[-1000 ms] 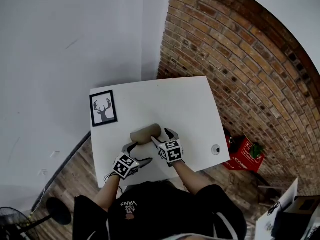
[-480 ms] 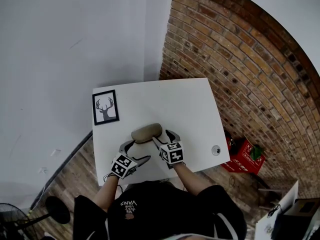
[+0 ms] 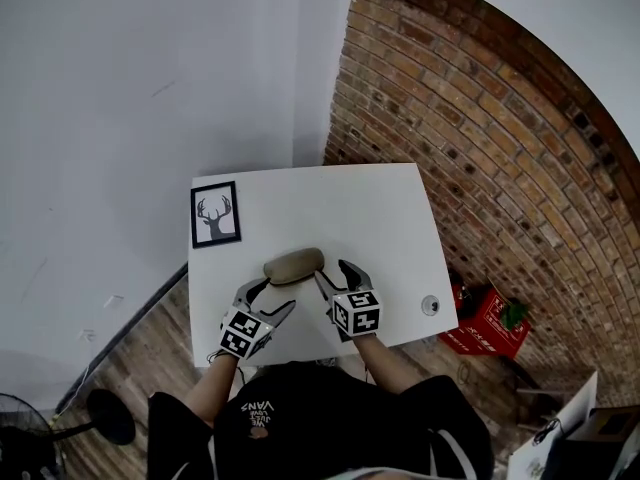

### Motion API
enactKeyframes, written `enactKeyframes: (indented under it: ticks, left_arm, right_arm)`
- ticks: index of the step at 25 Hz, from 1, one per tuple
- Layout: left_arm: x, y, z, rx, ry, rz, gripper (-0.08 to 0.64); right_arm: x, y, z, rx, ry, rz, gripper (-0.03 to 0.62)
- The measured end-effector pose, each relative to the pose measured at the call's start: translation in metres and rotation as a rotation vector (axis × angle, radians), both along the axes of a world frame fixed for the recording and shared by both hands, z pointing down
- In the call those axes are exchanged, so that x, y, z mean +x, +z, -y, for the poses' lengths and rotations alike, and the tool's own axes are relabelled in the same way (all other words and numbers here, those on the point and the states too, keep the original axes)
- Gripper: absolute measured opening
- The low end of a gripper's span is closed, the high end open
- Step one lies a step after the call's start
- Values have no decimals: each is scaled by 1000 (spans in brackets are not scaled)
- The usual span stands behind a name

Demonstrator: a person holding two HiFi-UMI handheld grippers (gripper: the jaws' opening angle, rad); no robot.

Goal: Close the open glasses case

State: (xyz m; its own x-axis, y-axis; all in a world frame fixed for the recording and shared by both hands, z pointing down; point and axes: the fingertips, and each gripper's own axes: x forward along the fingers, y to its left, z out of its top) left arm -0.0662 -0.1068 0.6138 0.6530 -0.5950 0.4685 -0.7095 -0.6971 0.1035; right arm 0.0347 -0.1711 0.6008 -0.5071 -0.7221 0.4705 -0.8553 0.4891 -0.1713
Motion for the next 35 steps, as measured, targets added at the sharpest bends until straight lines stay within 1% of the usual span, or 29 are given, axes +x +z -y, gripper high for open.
enactKeyframes:
  ticks: [3,7,11,14,17,21,24,27,35]
  left_arm:
    - [0,-12,0,37,-36,0,270]
    - [0,-27,-2,81,-93,-23,202]
    - [-1,-41,-3,127,-156,-33,132]
    - [-2,-49,-4,152,-206,-39,81]
    - [-2,-57,-9,179,-257,-47,40]
    - [0,-64,-13,206,-303,-55,11]
    - [2,-65,-16,211,-326,-52,11]
    - [4,-61,-21,202,-353,-28,11]
    - [6,-55,-35,192,-394,7,11]
  right_arm:
    - [4,-16,-3,32,-8,27,218]
    - [9,-37,-8,89,-24,59,127]
    - [15,-56,-10,141,-39,63,50]
    - [18,-66,-11,169,-60,71,7]
    - [19,-73,-16,185,-94,83,2]
    - [18,-79,-20,189,-146,110,0]
    - [14,-82,-25,184,-206,138,0]
    - [10,-82,-33,174,-266,154,0]
    - [3,-71,-47,158,-362,120,-2]
